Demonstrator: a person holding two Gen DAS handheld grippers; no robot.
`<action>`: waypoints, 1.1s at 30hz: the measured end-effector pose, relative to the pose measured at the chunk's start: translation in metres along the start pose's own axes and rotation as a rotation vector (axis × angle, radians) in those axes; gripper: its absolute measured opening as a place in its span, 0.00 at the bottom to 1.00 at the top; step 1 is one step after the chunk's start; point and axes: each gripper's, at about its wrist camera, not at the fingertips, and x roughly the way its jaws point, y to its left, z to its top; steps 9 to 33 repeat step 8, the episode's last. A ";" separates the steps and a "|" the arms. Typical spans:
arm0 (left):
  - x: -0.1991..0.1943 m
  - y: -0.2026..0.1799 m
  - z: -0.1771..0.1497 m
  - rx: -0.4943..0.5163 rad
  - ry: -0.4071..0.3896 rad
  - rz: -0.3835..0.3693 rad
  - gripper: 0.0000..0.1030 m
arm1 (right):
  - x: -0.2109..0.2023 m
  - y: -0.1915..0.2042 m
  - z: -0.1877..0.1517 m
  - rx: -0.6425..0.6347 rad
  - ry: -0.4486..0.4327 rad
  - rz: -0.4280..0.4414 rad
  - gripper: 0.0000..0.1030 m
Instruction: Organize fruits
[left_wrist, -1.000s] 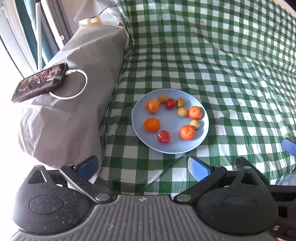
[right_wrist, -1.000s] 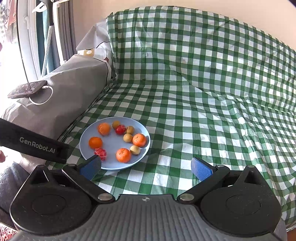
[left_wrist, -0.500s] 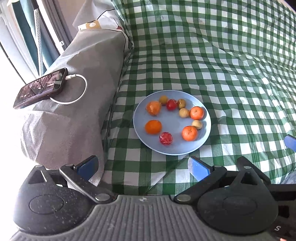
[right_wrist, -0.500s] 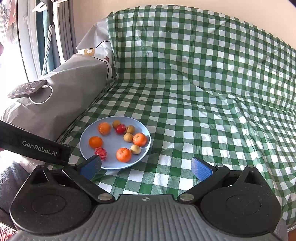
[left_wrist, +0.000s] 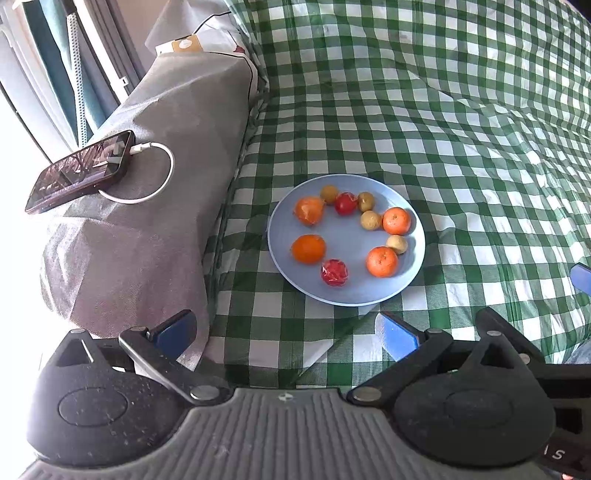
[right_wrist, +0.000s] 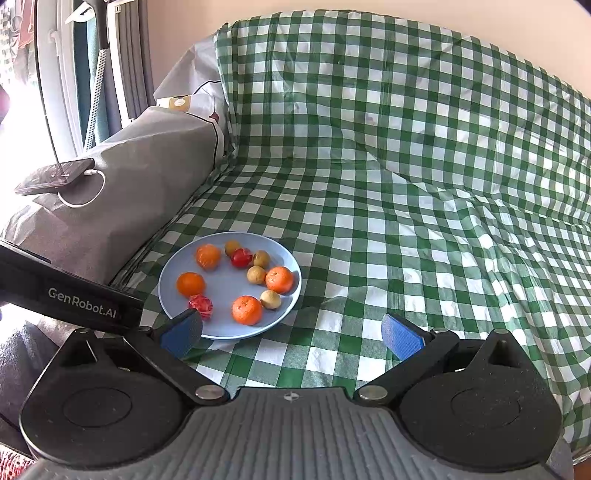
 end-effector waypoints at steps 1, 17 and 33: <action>0.000 0.000 0.000 -0.001 0.001 0.002 1.00 | 0.000 0.000 0.000 -0.002 0.001 0.001 0.99; 0.001 0.001 0.000 -0.016 -0.001 0.009 1.00 | 0.003 0.000 0.001 -0.012 0.005 0.007 0.99; 0.001 0.001 0.000 -0.016 -0.001 0.009 1.00 | 0.003 0.000 0.001 -0.012 0.005 0.007 0.99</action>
